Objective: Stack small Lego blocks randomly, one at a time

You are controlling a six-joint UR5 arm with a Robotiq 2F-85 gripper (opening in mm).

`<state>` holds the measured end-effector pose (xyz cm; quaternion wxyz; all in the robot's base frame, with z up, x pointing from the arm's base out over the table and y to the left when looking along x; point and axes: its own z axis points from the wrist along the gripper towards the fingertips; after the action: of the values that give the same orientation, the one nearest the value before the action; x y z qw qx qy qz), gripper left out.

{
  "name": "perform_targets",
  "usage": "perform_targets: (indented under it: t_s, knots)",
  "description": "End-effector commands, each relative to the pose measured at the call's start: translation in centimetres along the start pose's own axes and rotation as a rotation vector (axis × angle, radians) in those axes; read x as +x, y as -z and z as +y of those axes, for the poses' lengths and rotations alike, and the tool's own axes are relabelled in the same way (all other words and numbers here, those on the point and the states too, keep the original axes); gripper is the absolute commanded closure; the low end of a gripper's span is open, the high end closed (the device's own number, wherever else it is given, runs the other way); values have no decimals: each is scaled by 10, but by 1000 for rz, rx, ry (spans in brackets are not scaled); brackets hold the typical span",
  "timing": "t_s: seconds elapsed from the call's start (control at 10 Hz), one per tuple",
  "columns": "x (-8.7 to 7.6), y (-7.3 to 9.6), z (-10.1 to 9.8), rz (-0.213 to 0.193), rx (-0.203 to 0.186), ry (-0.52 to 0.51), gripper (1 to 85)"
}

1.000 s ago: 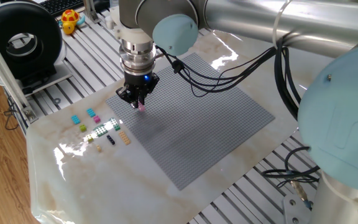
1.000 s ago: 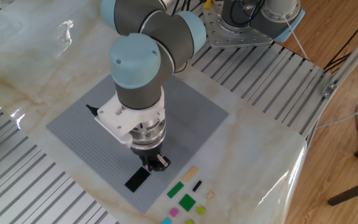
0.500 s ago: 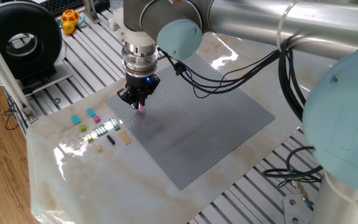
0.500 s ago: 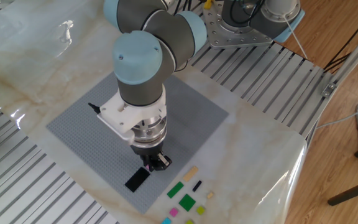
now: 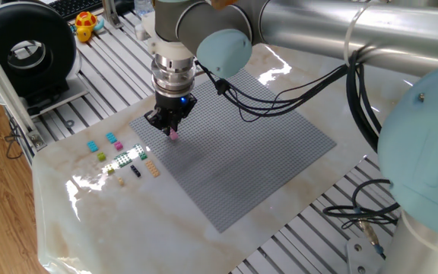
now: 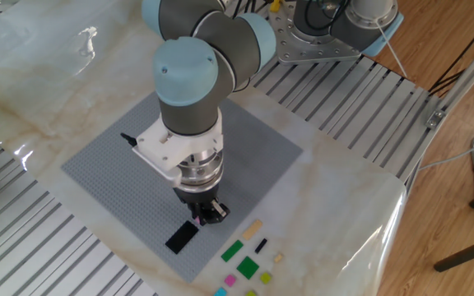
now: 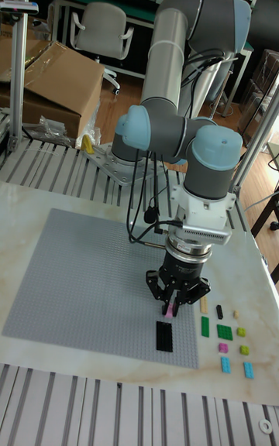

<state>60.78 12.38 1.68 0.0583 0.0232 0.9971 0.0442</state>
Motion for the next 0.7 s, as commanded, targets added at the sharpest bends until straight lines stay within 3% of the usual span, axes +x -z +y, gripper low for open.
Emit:
perform_targets:
  t_s: [0.0,0.6]
  knots:
    - [2,1,1,-10,-18,-2,843]
    - [1,-6,2,-35,-30,-2,843]
